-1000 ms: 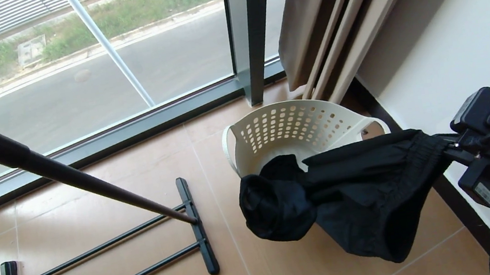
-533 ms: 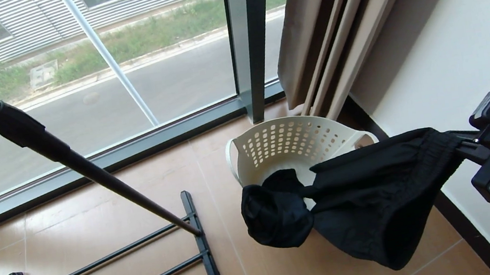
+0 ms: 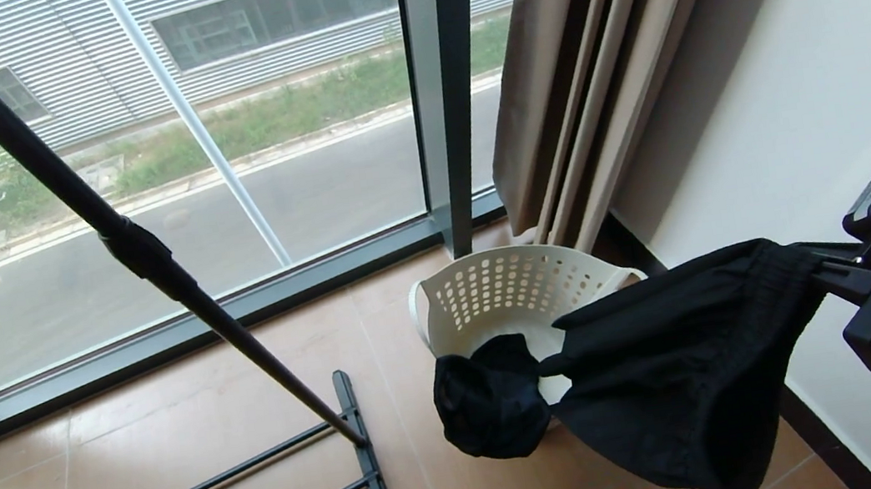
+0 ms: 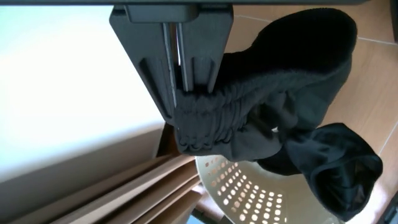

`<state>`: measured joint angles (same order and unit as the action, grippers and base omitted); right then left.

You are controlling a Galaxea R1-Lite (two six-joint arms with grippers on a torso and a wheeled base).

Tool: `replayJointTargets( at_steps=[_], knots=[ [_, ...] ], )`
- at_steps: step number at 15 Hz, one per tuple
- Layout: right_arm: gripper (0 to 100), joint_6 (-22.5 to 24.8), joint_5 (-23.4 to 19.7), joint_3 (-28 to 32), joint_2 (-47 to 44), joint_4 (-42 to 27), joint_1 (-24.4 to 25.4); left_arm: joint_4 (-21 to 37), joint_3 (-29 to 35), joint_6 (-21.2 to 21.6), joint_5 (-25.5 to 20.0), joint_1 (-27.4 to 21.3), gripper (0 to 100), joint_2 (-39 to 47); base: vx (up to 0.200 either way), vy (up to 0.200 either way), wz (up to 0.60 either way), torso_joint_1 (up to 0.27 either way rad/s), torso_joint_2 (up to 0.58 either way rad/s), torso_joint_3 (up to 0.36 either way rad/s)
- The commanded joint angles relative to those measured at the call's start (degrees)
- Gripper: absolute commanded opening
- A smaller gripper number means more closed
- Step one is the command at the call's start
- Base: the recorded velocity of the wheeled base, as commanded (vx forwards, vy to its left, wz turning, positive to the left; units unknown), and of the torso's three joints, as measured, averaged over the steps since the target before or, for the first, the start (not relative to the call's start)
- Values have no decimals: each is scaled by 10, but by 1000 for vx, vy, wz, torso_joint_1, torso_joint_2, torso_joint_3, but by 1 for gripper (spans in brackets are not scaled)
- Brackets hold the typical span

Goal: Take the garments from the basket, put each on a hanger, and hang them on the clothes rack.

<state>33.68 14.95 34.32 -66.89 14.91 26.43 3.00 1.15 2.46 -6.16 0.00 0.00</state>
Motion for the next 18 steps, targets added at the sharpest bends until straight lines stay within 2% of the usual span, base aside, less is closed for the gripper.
replayJointTargets(
  at_steps=[1, 7, 18],
  knots=[
    [0, 1, 1, -4, 6, 0, 0, 0, 0, 0, 0, 0, 100, 0, 0, 0, 0, 129, -442, -105],
    [0, 8, -2, -14, 21, 0, 0, 0, 0, 0, 0, 0, 100, 0, 0, 0, 0, 136, -412, -84],
    [0, 7, -3, -11, 28, 1, 0, 0, 0, 0, 0, 0, 100, 0, 0, 0, 0, 15, -35, 176]
  ],
)
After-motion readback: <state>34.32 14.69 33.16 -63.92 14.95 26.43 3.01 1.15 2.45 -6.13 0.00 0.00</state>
